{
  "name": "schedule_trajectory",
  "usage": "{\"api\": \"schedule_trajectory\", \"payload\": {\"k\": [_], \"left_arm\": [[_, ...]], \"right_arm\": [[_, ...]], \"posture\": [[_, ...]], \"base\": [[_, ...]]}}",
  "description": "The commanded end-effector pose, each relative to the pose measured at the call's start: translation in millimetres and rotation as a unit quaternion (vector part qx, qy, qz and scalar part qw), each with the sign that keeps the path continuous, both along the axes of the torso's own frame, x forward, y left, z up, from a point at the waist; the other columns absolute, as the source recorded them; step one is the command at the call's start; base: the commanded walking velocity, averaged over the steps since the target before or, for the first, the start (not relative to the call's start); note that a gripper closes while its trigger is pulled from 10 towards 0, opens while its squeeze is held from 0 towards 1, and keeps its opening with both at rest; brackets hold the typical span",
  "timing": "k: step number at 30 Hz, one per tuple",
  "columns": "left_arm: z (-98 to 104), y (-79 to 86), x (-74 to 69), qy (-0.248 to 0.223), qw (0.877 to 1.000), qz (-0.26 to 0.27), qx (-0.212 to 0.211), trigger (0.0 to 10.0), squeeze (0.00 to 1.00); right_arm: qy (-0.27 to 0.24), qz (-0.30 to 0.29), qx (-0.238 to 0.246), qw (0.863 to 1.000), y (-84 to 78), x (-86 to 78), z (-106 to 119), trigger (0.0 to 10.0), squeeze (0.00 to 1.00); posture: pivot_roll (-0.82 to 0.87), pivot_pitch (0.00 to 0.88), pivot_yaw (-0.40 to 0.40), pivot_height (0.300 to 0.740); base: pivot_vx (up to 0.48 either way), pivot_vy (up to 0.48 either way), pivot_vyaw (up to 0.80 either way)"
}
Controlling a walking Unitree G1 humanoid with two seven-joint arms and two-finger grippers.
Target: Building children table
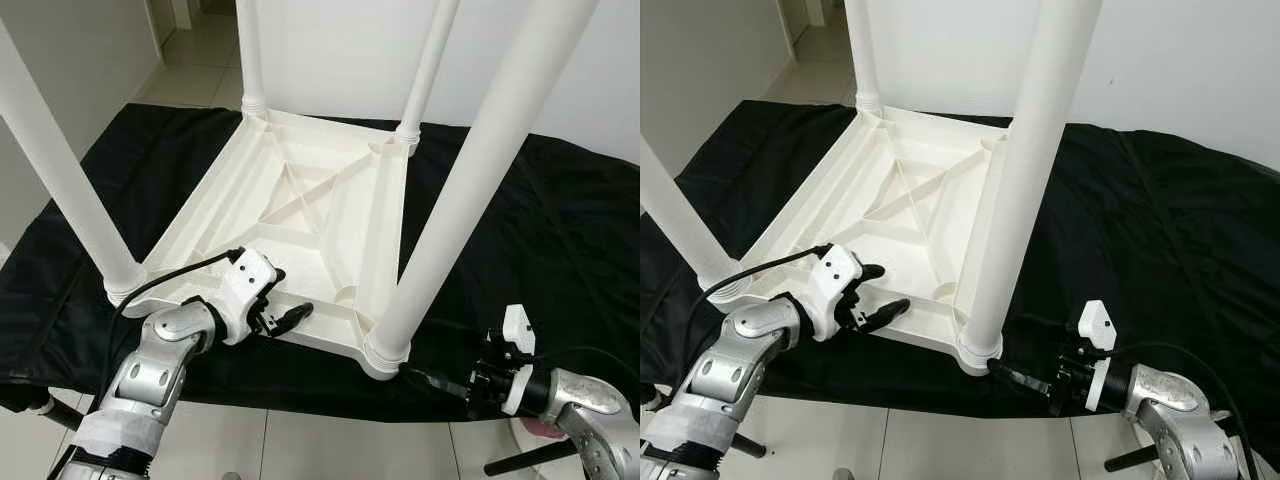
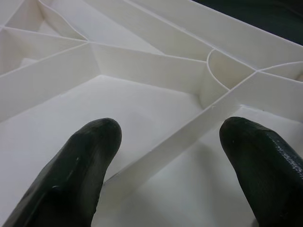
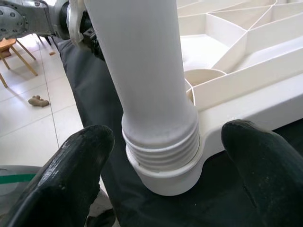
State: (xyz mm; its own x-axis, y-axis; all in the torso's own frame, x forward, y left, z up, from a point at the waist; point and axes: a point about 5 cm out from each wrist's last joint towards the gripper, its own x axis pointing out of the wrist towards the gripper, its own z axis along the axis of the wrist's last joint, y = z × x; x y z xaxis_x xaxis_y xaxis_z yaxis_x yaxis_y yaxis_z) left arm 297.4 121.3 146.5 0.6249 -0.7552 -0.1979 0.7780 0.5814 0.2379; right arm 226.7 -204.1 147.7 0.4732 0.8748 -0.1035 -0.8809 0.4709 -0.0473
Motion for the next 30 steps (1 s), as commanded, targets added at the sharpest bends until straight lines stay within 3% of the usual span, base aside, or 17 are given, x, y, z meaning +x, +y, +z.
{"api": "schedule_trajectory", "payload": {"k": [1,3,7,9,10,11,18,22,26,29,30], "left_arm": [[-3.5,-2.0,-3.9,0.010,1.000,-0.016,0.008,10.0,0.00],[-3.1,-6.1,-5.9,0.007,1.000,-0.022,0.007,10.0,0.00],[-3.1,-7.9,-7.5,0.011,1.000,-0.024,0.002,10.0,0.00],[-3.6,-10.9,-8.2,0.009,1.000,-0.025,0.004,10.0,0.00],[-3.9,-15.5,-8.7,0.006,1.000,-0.029,0.002,10.0,0.00],[-4.0,-17.2,-8.8,0.006,1.000,-0.030,0.001,10.0,0.00],[-4.2,-17.8,-9.5,0.007,1.000,-0.030,0.001,10.0,0.00],[-6.2,-23.8,-11.6,0.009,1.000,-0.028,-0.007,10.0,0.00],[-7.0,-24.7,-11.8,0.010,1.000,-0.028,-0.007,10.0,0.00],[-9.7,-28.4,-12.9,0.014,0.999,-0.037,-0.007,10.0,0.00],[-9.7,-28.4,-12.9,0.014,0.999,-0.037,-0.007,10.0,0.00]], "right_arm": [[-0.009,0.006,0.010,1.000,3.9,1.4,4.1,10.0,0.00],[-0.014,0.001,0.028,0.999,13.3,8.8,4.3,10.0,0.00],[-0.018,0.004,0.039,0.999,17.5,11.0,4.3,10.0,0.00],[-0.018,0.001,0.057,0.998,27.9,15.9,3.1,10.0,0.00],[-0.018,-0.003,0.083,0.996,46.4,21.6,-0.5,10.0,0.00],[-0.018,-0.003,0.092,0.996,54.2,23.3,-2.2,10.0,0.00],[-0.018,-0.004,0.093,0.996,54.8,23.7,-2.7,10.0,0.00],[-0.041,-0.108,0.096,0.989,35.4,40.2,-2.0,10.0,0.00],[-0.040,-0.122,0.088,0.988,23.4,39.8,-3.0,10.0,0.00],[-0.046,-0.166,0.080,0.982,-3.0,41.7,-0.3,10.0,0.00],[-0.046,-0.166,0.080,0.982,-3.0,41.7,-0.3,10.0,0.00]], "posture": [[0.08,0.080,-0.029,0.740],[0.08,0.073,-0.028,0.740],[0.08,0.073,-0.028,0.740],[0.08,0.067,-0.031,0.740],[0.08,0.062,-0.034,0.740],[0.08,0.062,-0.034,0.740],[0.08,0.059,-0.035,0.740],[0.07,0.064,-0.044,0.740],[0.07,0.068,-0.046,0.740],[0.05,0.080,-0.049,0.740],[0.05,0.080,-0.049,0.740]], "base": [[0.000,0.000,0.00],[0.000,0.000,0.00],[0.000,0.000,0.00],[0.000,0.000,0.00],[0.000,0.000,0.00],[0.000,0.000,0.00],[0.000,0.000,0.00],[0.000,0.000,0.00],[0.000,0.000,0.00],[0.000,0.000,0.00],[0.000,0.000,0.00]]}}
